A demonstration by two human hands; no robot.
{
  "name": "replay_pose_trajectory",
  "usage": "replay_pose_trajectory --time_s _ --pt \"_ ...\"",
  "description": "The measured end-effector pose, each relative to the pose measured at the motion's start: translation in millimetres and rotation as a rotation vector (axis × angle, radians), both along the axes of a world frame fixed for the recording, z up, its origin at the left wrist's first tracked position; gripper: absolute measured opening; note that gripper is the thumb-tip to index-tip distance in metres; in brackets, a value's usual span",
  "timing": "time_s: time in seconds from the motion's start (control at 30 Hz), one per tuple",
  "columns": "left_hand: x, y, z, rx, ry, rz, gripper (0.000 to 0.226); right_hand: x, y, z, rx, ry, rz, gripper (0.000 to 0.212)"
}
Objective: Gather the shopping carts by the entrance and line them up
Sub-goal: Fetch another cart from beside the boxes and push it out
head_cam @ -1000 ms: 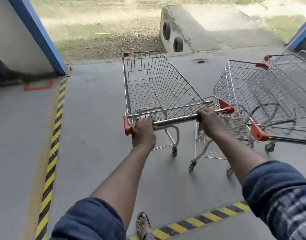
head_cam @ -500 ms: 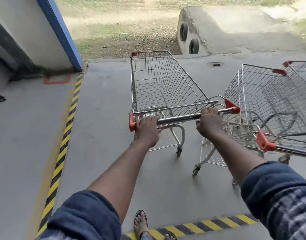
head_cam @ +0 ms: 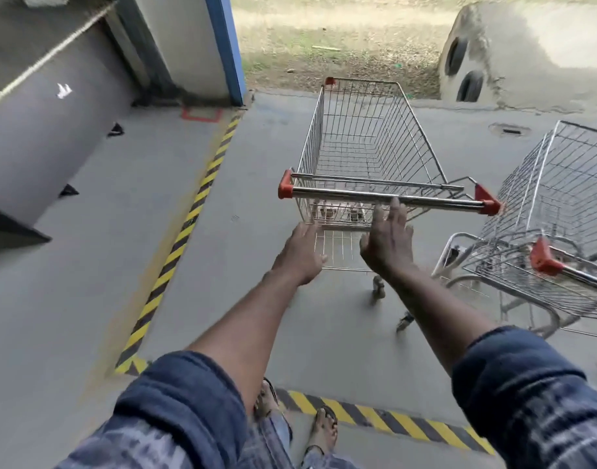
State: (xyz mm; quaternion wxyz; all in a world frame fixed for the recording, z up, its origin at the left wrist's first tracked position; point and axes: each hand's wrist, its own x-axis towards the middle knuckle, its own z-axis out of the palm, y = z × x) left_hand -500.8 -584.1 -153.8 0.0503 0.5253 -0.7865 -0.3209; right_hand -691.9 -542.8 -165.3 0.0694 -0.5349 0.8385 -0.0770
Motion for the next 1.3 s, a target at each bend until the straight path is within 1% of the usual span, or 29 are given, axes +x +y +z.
replay_pose_trajectory --time_s 0.13,0.23,0.3,0.4,0.47,0.57,0.63,0.7,0.77,0.87,0.97,1.1,1.3 --pt "58.4 23.2 -13.8 0.057 -0.04 0.092 0.078 39.7 1.7 -3.7 -0.016 0.053 0.112 0.066" --pt "108.0 38.2 -20.2 0.078 -0.056 0.171 0.077 79.5 1.3 -5.5 -0.001 0.03 0.163 0.064" --pt "144.4 49.3 -25.5 0.1 -0.048 0.241 0.077 111.8 2.4 -12.7 0.031 0.018 0.237 0.062" --pt "208.4 67.6 -36.4 0.143 -0.027 0.358 0.075 177.8 2.5 -28.5 0.091 -0.033 0.403 0.046" --pt "261.2 84.8 -46.0 0.176 -0.017 0.442 0.075 237.5 5.9 -40.1 0.17 -0.046 0.499 0.04" --pt "356.8 120.9 -60.4 0.224 -0.015 0.567 0.074 345.0 19.7 -58.0 0.28 -0.021 0.66 0.043" --pt "430.4 150.2 -70.5 0.254 -0.025 0.657 0.069 425.5 33.9 -68.6 0.344 -0.025 0.769 0.043" --pt "506.4 180.7 -80.0 0.253 -0.047 0.759 0.062 509.0 49.0 -75.3 0.374 -0.031 0.852 0.038" --pt "580.9 210.3 -84.8 0.24 -0.057 0.859 0.055 594.9 65.1 -77.0 0.37 -0.057 0.951 0.034" --pt "677.0 248.8 -83.1 0.236 -0.035 1.025 0.057 715.9 88.9 -67.7 0.346 -0.087 1.1 0.03" --pt "755.7 275.7 -80.0 0.204 -0.007 1.176 0.058 819.4 106.0 -55.2 0.342 -0.113 1.21 0.029" --pt "846.8 290.6 -79.1 0.189 0.027 1.327 0.057 930.5 102.9 -57.1 0.335 -0.123 1.333 0.031" --pt "980.7 284.4 -95.1 0.253 -0.025 1.428 0.061 1081.0 70.5 -89.3 0.346 -0.107 1.443 0.04"
